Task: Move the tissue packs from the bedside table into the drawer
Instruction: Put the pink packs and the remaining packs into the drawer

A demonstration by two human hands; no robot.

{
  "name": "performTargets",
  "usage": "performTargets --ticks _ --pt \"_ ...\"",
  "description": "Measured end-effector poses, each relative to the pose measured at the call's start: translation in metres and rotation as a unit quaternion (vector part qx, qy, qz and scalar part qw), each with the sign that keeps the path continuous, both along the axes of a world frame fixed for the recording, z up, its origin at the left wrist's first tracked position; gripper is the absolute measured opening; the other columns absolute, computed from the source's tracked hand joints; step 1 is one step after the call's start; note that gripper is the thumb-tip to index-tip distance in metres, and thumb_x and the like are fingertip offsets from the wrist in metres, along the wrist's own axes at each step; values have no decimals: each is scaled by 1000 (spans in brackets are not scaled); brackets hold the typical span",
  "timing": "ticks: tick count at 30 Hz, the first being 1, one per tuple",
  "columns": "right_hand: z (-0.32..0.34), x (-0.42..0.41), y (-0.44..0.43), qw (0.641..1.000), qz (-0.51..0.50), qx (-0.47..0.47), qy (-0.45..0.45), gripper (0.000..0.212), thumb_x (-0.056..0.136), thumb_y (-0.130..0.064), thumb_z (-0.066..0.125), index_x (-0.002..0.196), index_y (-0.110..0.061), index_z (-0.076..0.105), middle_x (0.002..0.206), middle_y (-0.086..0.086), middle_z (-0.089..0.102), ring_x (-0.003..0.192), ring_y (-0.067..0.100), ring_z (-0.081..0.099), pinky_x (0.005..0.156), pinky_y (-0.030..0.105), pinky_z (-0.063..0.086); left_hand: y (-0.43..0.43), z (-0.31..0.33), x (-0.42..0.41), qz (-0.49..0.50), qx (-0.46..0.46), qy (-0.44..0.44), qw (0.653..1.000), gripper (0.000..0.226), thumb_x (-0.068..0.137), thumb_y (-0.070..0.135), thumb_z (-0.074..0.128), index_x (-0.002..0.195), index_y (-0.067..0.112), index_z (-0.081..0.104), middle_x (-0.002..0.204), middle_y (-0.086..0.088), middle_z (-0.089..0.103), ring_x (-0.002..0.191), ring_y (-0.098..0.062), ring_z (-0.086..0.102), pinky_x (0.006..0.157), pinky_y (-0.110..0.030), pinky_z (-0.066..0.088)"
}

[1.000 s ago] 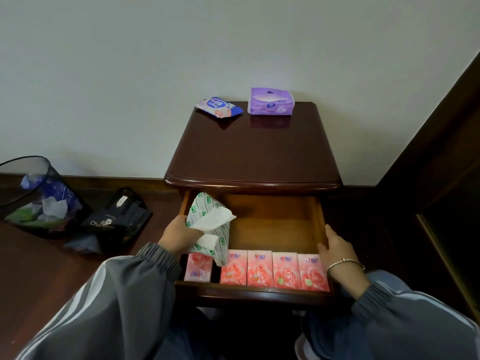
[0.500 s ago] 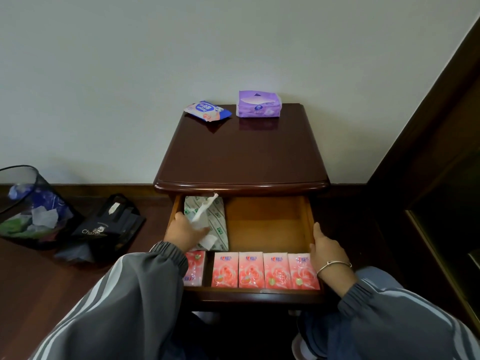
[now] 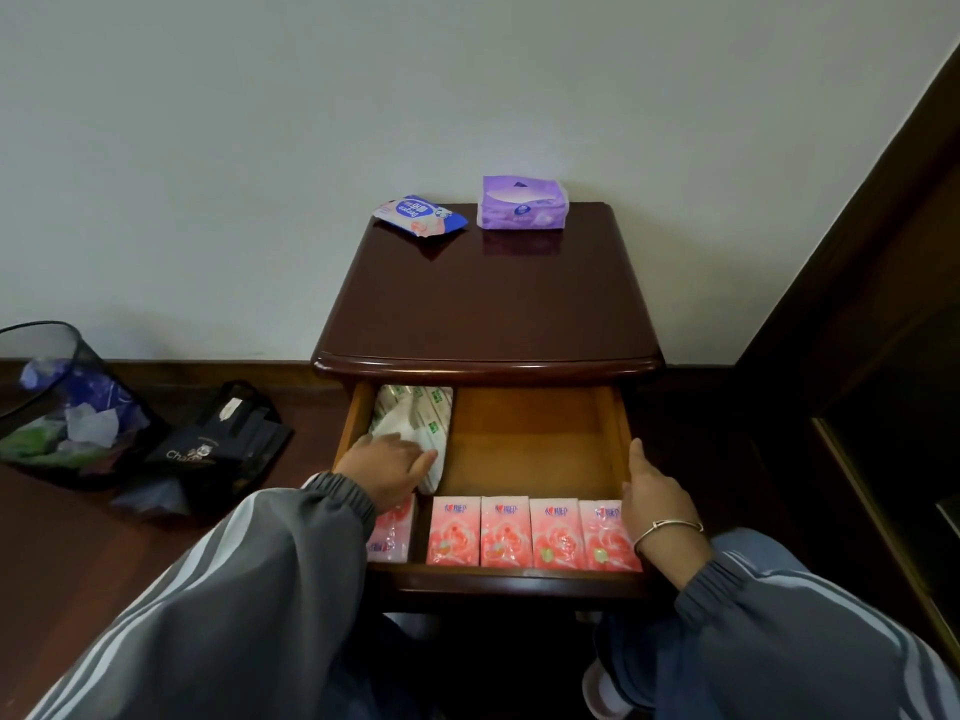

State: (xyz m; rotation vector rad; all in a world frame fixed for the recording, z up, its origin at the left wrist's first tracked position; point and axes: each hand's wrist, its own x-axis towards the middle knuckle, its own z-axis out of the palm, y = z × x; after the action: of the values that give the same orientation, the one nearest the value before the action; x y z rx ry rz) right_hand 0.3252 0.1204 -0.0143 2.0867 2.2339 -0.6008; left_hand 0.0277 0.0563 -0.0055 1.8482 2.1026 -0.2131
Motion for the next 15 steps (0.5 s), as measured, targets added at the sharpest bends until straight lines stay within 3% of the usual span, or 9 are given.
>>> performTargets --ticks 3,6,10,13,15 --pt "0 0 1 1000 0 0 2 68 96 -16 44 149 -16 2 112 9 61 74 16 52 66 30 45 -11 6 -1 5 78 -23 997 46 101 41 25 128 22 57 146 0 46 139 -18 34 115 -37 27" --pt "-2 1 0 1000 1 4 9 66 96 -16 43 149 -16 3 114 9 60 76 17 54 67 30 45 -37 11 1 107 152 -54 981 38 97 30 42 130 16 54 137 -4 51 125 -19 48 100 -31 41" --pt "-3 0 0 1000 1 10 7 66 96 -17 43 149 -16 3 99 7 59 69 14 51 61 28 42 -62 8 8 245 31 -112 963 39 92 25 52 128 9 48 118 -13 62 102 -26 61 83 -30 47" --pt "-1 1 0 1000 -1 9 12 64 97 -18 41 149 -16 4 109 10 60 75 18 55 64 29 43 -59 3 13 328 -21 -222 918 49 91 22 58 132 2 39 126 -21 56 109 -34 59 91 -36 50" --pt "0 2 0 1000 4 6 19 62 98 -18 39 149 -16 4 105 10 61 75 19 55 64 30 44 -55 1 13 352 -34 -213 911 58 88 25 63 134 0 38 130 -22 52 116 -36 56 92 -37 48"
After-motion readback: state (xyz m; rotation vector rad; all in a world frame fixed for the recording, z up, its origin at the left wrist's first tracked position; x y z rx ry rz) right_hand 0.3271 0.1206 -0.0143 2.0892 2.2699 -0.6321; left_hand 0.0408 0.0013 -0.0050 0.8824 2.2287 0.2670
